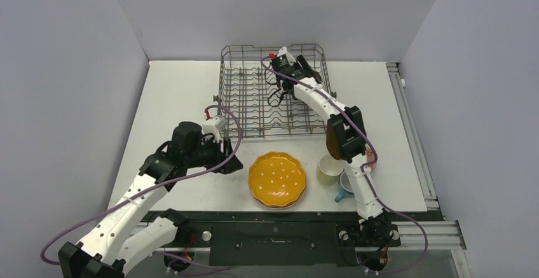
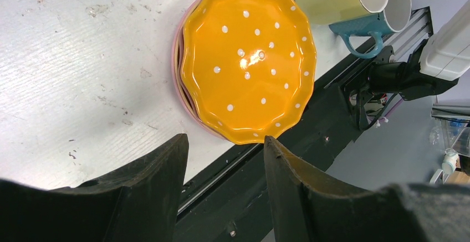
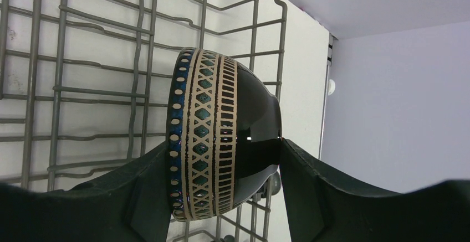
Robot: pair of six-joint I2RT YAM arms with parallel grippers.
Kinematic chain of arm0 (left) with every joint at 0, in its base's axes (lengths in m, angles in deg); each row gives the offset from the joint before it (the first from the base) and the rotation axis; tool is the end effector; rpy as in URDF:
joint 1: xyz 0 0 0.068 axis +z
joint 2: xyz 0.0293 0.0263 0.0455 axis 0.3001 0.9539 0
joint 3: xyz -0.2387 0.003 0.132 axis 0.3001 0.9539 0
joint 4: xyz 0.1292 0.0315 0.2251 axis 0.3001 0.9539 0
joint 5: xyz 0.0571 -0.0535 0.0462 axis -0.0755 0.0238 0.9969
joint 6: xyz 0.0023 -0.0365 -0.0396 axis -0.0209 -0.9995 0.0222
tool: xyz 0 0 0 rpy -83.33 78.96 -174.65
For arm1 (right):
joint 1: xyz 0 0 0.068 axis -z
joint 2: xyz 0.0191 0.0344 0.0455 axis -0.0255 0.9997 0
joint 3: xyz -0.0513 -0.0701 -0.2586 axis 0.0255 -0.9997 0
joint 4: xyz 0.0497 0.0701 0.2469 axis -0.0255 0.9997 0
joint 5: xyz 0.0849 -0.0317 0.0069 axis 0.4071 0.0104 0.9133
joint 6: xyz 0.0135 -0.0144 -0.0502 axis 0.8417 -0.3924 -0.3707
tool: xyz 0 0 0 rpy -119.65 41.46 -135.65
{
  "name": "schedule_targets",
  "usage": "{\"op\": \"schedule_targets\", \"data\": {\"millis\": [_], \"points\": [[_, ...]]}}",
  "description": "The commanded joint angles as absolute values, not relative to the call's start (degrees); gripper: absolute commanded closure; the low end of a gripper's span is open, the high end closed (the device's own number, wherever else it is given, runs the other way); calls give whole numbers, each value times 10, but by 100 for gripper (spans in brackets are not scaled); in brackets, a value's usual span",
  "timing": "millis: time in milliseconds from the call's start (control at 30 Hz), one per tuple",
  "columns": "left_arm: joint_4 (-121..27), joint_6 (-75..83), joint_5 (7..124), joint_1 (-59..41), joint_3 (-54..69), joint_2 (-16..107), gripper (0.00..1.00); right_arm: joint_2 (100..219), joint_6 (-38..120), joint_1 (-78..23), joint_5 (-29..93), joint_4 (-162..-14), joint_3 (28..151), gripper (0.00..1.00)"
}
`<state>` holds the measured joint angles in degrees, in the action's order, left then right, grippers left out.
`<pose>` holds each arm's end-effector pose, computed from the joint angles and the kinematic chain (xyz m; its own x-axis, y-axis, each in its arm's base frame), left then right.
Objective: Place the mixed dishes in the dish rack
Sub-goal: Turn the bowl upside down on the dish rack.
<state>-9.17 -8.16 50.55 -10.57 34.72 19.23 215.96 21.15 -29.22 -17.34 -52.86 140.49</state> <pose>0.1506 -0.0960 0.2850 -0.8007 0.0112 -0.5989 0.4119 0.7362 -0.5370 0.4728 0.2530 0.2307 -0.6124 -0.5572 -0.5608 -0.1272 0.7696 -0.6258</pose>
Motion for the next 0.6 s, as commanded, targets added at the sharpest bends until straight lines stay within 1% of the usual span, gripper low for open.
{"op": "schedule_targets", "data": {"millis": [0, 567], "points": [[-122, -78, 501, -105, 346, 186, 51, 2171, 137, -291, -227, -600, 1442, 100], [-122, -79, 501, -102, 347, 189, 51, 2236, -8, -285, -267, -733, 1438, 100]]}}
